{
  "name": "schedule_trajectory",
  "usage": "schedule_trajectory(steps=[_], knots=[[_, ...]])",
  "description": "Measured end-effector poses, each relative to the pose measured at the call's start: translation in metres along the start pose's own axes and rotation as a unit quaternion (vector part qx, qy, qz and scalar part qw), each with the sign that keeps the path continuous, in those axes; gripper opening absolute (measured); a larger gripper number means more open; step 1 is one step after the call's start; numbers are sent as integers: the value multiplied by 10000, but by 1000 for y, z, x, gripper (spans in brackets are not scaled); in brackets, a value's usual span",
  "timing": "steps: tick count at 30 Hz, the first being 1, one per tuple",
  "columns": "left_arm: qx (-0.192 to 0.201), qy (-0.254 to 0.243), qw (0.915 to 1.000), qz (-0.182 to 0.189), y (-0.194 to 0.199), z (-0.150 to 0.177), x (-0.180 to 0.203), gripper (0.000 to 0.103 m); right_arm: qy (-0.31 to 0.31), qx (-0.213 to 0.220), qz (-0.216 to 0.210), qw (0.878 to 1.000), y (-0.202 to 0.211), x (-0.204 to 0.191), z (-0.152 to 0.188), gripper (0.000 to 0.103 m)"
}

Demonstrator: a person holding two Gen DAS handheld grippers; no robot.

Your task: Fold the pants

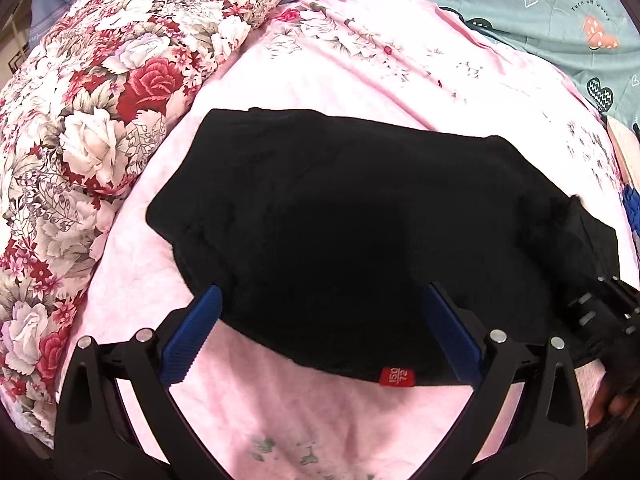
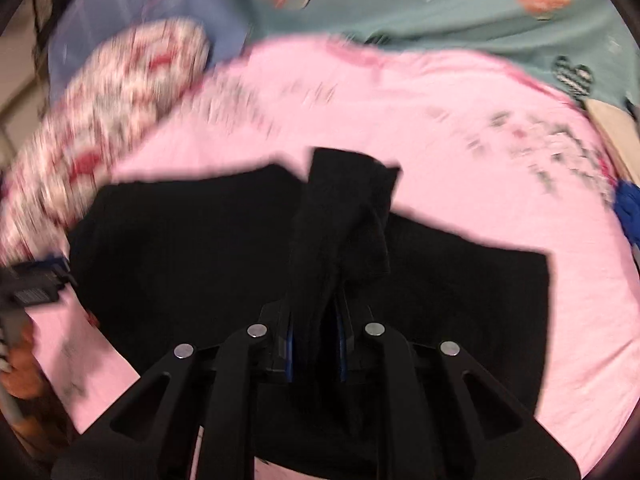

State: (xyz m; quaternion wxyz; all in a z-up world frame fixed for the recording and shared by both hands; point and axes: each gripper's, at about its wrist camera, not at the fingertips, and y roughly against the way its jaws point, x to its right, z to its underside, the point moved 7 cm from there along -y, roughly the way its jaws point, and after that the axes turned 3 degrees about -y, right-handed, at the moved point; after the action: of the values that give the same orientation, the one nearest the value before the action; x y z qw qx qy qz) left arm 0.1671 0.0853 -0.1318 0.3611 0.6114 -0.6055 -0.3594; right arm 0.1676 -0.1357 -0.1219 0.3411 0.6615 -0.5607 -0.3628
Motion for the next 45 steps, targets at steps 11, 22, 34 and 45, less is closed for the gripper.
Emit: schedule_trajectory(steps=[11, 22, 34, 45], knots=[[135, -600, 9980, 169, -3, -26, 63, 101, -1087, 648, -1375, 9824, 79, 67, 2, 55], [-106, -1177, 9924, 345, -33, -46, 162, 101, -2202, 424, -232, 9743, 30, 196, 0, 25], [-433, -753, 9958, -277, -64, -33, 129, 101, -1351, 89, -860, 9870, 48, 141, 45, 33], [9, 534, 9984, -176, -11, -26, 19, 101, -1483, 808, -636, 9836, 85, 139, 45, 55]])
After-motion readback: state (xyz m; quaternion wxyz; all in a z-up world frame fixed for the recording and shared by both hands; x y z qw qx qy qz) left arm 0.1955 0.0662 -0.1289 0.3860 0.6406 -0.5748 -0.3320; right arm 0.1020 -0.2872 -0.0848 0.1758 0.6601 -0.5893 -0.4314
